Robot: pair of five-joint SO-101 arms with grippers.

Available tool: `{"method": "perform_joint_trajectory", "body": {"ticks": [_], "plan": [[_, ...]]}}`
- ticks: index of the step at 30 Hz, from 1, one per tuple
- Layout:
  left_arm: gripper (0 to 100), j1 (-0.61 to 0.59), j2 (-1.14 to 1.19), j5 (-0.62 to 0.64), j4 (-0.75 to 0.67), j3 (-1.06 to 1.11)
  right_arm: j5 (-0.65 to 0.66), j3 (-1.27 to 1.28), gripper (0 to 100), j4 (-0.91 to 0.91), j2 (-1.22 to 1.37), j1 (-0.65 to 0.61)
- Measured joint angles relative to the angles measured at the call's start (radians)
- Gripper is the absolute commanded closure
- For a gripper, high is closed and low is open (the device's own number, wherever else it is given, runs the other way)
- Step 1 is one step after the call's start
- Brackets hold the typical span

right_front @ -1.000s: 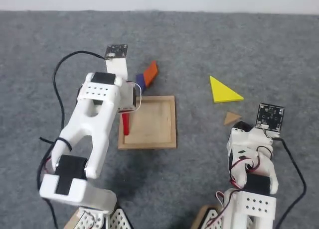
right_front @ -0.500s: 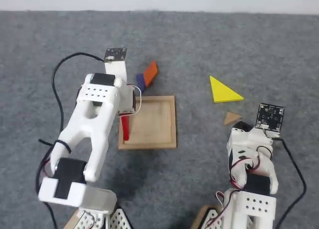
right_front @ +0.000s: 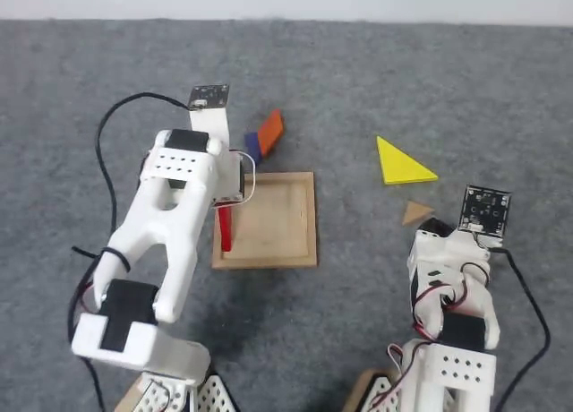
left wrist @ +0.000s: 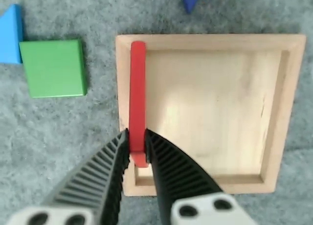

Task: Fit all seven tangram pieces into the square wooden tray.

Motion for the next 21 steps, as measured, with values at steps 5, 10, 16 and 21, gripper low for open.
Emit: {"method": "perform_joint_trajectory", "body": {"ticks": [5,10,16,21], "plan": [[99,0.032,0.008,-0.006,0.000,-0.009,0.000,0.000,97.1,0.000,0.000,0.000],[99,0.035,0.008,-0.006,0.015,-0.011,0.000,0.000,97.1,0.000,0.000,0.000],[99,-0.011,0.020,-0.008,0.061,-0.043,0.000,0.000,97.1,0.000,0.000,0.000],[99,-0.021,0.028,-0.035,0.097,-0.052,0.000,0.000,97.1,0.000,0.000,0.000]]}}
